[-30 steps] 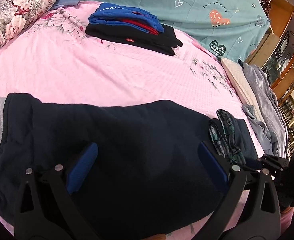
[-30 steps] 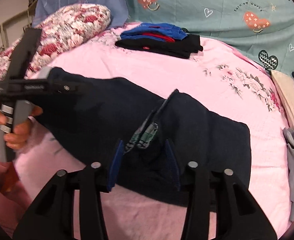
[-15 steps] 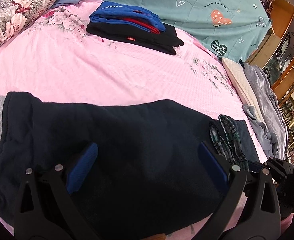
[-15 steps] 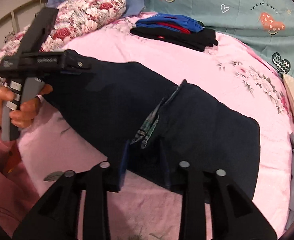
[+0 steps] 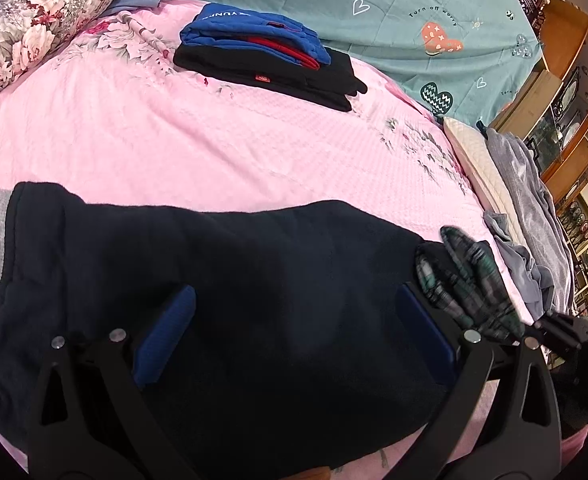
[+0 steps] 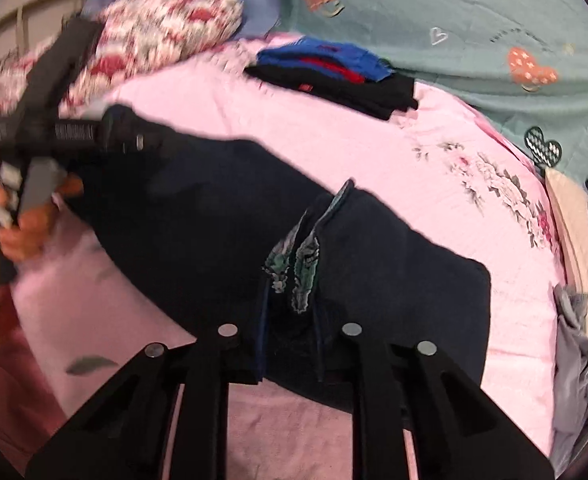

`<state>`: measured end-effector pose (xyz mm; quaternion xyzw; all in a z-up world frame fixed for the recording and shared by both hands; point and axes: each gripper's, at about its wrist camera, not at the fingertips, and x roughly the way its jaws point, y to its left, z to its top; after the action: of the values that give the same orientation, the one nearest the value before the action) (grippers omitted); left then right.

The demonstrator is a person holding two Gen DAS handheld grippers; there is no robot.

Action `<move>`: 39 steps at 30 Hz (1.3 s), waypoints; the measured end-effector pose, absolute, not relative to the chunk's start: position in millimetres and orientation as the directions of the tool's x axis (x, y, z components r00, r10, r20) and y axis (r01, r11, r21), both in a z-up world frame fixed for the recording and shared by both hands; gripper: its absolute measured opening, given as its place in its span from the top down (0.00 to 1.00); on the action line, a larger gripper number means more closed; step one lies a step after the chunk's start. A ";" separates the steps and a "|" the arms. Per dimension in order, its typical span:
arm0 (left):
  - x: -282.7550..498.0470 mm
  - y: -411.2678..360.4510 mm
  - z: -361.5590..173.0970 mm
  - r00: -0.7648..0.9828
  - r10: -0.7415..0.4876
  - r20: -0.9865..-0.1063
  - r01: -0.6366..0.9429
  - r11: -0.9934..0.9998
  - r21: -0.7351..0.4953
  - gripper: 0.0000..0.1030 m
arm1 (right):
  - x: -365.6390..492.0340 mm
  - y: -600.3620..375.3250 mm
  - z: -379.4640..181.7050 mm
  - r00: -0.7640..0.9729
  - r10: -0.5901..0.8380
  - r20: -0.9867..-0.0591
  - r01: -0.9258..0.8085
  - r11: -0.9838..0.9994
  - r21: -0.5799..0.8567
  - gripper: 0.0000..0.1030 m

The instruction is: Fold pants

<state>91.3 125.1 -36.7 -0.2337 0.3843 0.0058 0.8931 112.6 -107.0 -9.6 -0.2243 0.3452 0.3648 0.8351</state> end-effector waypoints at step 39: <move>138.0 -41.7 -34.7 0.505 -0.510 -0.696 0.230 0.857 -0.462 0.52 | 192.0 -255.6 -18.9 0.362 0.589 -0.722 -0.360 0.803 0.475 0.77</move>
<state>138.0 -41.7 -34.7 -0.1568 0.4478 -0.2168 0.8532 192.0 -255.6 -18.9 0.1187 0.4842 0.2905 0.8167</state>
